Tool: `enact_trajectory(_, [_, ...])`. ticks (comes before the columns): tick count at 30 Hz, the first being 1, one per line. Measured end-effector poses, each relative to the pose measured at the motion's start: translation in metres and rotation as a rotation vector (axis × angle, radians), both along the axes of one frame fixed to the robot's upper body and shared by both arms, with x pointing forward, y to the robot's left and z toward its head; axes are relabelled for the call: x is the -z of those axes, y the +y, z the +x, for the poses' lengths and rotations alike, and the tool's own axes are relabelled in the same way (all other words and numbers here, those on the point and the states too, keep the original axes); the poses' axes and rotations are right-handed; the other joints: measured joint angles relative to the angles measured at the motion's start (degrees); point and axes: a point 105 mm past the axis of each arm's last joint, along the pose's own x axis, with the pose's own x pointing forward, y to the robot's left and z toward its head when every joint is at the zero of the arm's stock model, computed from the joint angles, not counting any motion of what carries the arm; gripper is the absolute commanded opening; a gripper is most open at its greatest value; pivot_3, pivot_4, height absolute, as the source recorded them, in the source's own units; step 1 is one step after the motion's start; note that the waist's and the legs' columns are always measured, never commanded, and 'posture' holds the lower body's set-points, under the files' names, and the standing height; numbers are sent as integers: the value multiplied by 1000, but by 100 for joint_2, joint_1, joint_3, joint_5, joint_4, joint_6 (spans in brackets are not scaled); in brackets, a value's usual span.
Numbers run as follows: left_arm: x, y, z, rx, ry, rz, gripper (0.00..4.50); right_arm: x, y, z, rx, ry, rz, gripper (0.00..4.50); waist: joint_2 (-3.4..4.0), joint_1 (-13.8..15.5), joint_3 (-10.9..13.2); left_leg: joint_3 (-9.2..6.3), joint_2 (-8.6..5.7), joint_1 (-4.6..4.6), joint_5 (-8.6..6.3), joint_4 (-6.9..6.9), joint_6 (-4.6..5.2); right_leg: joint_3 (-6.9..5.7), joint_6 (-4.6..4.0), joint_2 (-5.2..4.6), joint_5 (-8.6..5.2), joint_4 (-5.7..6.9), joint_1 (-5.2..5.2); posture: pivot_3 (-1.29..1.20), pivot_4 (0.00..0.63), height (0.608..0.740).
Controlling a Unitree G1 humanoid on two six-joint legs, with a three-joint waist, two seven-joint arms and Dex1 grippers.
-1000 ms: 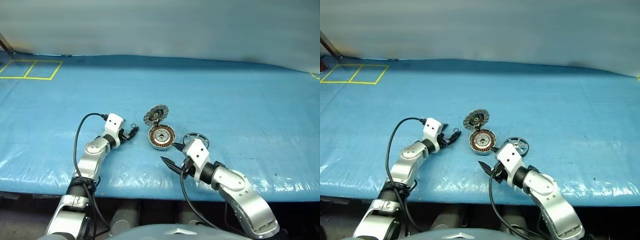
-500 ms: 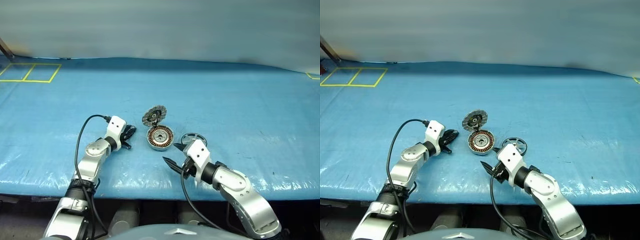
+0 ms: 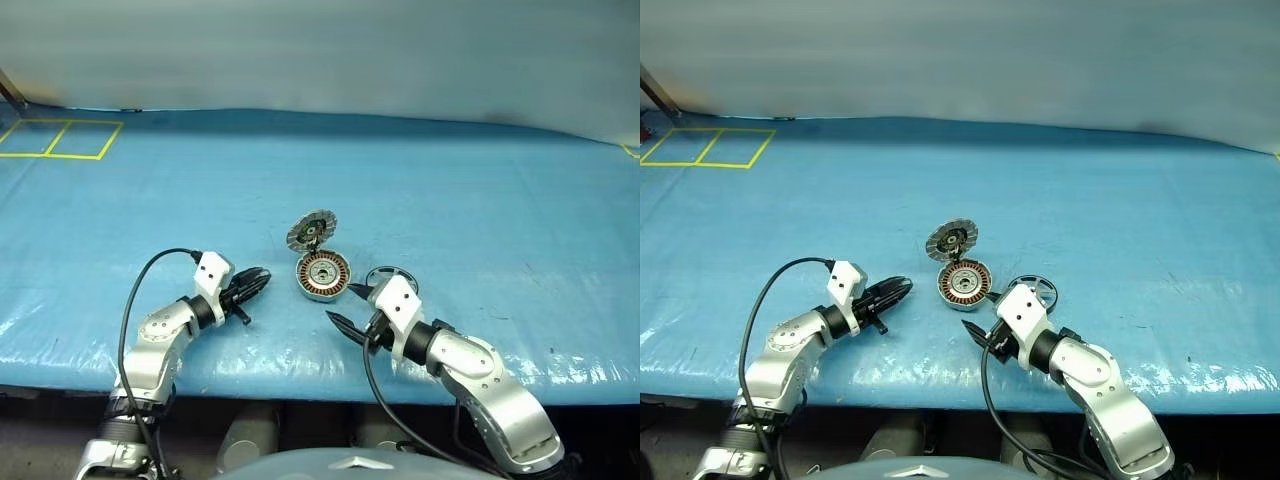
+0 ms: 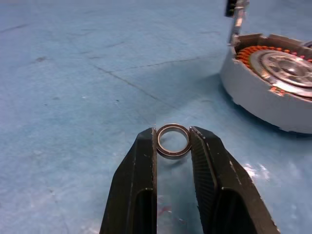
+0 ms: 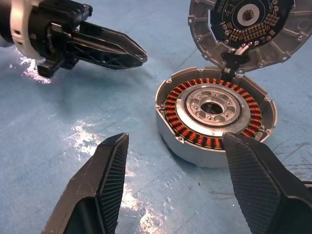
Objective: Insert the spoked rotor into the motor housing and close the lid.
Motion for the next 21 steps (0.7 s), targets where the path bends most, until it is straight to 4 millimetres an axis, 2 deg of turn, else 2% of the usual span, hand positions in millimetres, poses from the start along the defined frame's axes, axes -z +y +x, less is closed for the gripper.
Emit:
enact_trajectory(3, [-22, -17, -4, 105, -72, -15, 638, -3, -3, 1, -2, -1, 20, 3255, 0, 13, 0, 2, -1, 5, 0, 1, 2, 0, 5, -1, -29, -4, 2, 0, 150, 740])
enact_trajectory(7, [-33, -35, -3, 172, -105, -39, 638, -10, -9, 3, 20, -26, 62, 3255, -1, 9, 0, 3, -1, 4, 2, 1, 5, -1, 9, 1, -30, -1, 17, 0, 150, 740])
enact_trajectory(10, [-34, -56, -2, 241, -111, -30, 638, -12, -14, 1, 42, -32, 91, 3255, -1, 18, 2, 1, -3, 3, 2, 0, 7, -1, 33, 5, -16, -2, 20, 0, 150, 740])
enact_trajectory(15, [-35, -82, 11, 237, -130, -37, 638, -11, -22, 1, 83, -45, 95, 3255, -6, -4, 5, 2, -3, 4, 2, 1, 8, 0, 37, 8, -15, 0, 21, 0, 150, 740])
enact_trajectory(21, [-19, -89, 23, 231, -121, 129, 638, -9, -23, 1, 114, -49, 89, 3255, -6, -26, 5, 3, 0, 5, 3, 1, 8, 3, 37, 15, -15, 2, 22, 0, 150, 740])
